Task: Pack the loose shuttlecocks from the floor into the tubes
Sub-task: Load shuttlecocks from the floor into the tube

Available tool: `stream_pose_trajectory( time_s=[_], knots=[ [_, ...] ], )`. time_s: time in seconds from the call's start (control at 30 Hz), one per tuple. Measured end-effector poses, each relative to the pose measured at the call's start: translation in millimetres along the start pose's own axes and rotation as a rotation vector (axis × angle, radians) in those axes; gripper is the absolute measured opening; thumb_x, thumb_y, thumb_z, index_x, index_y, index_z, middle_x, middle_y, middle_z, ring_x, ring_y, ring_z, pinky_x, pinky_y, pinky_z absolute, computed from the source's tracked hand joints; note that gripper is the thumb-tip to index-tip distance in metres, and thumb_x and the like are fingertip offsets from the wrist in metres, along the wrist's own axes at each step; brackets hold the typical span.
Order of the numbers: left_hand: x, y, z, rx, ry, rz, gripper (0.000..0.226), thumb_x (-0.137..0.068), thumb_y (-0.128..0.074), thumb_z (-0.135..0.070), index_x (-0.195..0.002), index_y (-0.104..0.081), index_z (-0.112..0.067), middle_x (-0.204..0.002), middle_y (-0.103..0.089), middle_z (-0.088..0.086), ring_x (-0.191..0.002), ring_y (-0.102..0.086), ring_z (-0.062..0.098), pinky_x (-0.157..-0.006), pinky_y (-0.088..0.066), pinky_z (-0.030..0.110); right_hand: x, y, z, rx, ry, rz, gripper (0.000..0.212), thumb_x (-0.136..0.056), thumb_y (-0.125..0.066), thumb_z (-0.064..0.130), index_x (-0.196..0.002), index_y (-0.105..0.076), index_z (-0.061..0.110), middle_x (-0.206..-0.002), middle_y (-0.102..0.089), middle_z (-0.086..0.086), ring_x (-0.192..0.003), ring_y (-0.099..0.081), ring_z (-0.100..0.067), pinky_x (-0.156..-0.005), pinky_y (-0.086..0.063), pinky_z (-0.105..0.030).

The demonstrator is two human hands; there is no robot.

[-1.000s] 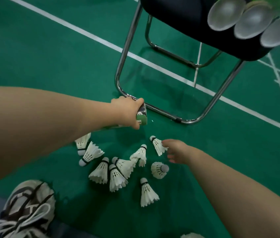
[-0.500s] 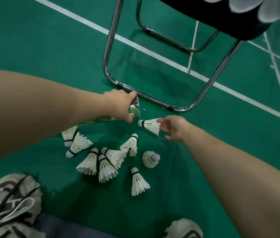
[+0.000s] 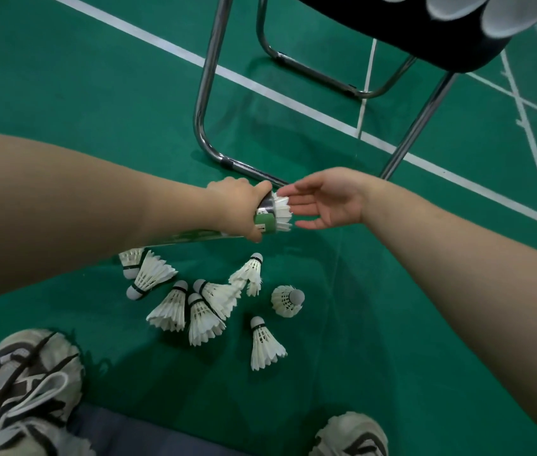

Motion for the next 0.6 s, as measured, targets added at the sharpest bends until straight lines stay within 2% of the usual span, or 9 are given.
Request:
stream_pose_trajectory(
  time_s=[0.1,0.17,0.27,0.37,0.47,0.53,0.6],
  knots=[
    [3,13,-4,0.063,-0.017,-0.070,0.069,-0.069,-0.072,-0.052,-0.118,-0.038,-0.018,-0.083,-0.048,0.002,-0.076,-0.054,0.025,-0.068,-0.053,0.038,-5,-28,5,-0.052,0.015,0.039,0.028,-0.098,-0.037,0.034,-0.079,-0.048,0.017,-0.064,-0.063,-0.002,-0.060,-0.059,-0.015,-0.067,-0.043,-0.029],
    [5,19,-1,0.090,-0.011,-0.096,0.071,-0.069,-0.073,-0.050,-0.121,-0.038,-0.017,-0.079,-0.048,-0.001,-0.075,-0.055,0.025,-0.069,-0.054,0.038,-5,-38,12,-0.012,0.040,0.045,0.032,-0.096,-0.038,0.042,-0.081,-0.047,0.016,-0.053,-0.060,0.001,-0.047,-0.057,-0.013,-0.062,-0.039,-0.027],
    [11,24,5,0.074,0.007,-0.104,0.070,-0.069,-0.072,-0.050,-0.122,-0.041,-0.016,-0.078,-0.049,-0.001,-0.075,-0.056,0.025,-0.070,-0.055,0.039,-5,-53,14,0.065,0.079,0.124,0.027,-0.093,-0.044,0.040,-0.089,-0.054,0.016,-0.069,-0.065,0.002,-0.066,-0.061,-0.014,-0.072,-0.042,-0.025],
    [18,25,11,0.042,0.029,-0.110,0.063,-0.071,-0.070,-0.053,-0.117,-0.047,-0.018,-0.091,-0.053,0.003,-0.080,-0.054,0.025,-0.073,-0.054,0.039,-6,-72,18,0.116,0.156,0.228,0.009,-0.088,-0.054,0.028,-0.094,-0.055,0.020,-0.077,-0.064,0.002,-0.069,-0.061,-0.013,-0.071,-0.047,-0.022],
    [25,27,14,0.001,0.045,-0.120,0.064,-0.073,-0.068,-0.055,-0.119,-0.042,-0.020,-0.093,-0.047,0.002,-0.081,-0.049,0.024,-0.071,-0.051,0.035,-8,-85,19,0.136,0.181,0.309,0.028,-0.076,-0.066,0.026,-0.101,-0.056,0.022,-0.091,-0.060,-0.003,-0.080,-0.057,-0.017,-0.081,-0.044,-0.027],
    [27,27,19,-0.012,0.055,-0.116,0.062,-0.072,-0.068,-0.055,-0.117,-0.041,-0.021,-0.091,-0.046,0.001,-0.080,-0.048,0.023,-0.068,-0.049,0.033,-11,-89,19,0.182,0.177,0.297,0.028,-0.077,-0.067,0.031,-0.101,-0.057,0.022,-0.092,-0.061,-0.001,-0.082,-0.056,-0.016,-0.084,-0.041,-0.027],
    [28,29,29,0.000,0.067,-0.112,0.062,-0.071,-0.069,-0.054,-0.118,-0.042,-0.023,-0.091,-0.050,0.000,-0.080,-0.051,0.023,-0.066,-0.049,0.033,-15,-88,26,0.231,0.211,0.159,0.017,-0.084,-0.060,0.038,-0.093,-0.057,0.024,-0.082,-0.060,0.003,-0.073,-0.054,-0.011,-0.073,-0.039,-0.024]
  ],
)
Point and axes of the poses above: each hand's wrist, its own x-axis away from the middle knuckle, its own y-axis out of the back of the hand, z = x × y, the point moved 10 cm from there along -x, towards the middle knuckle
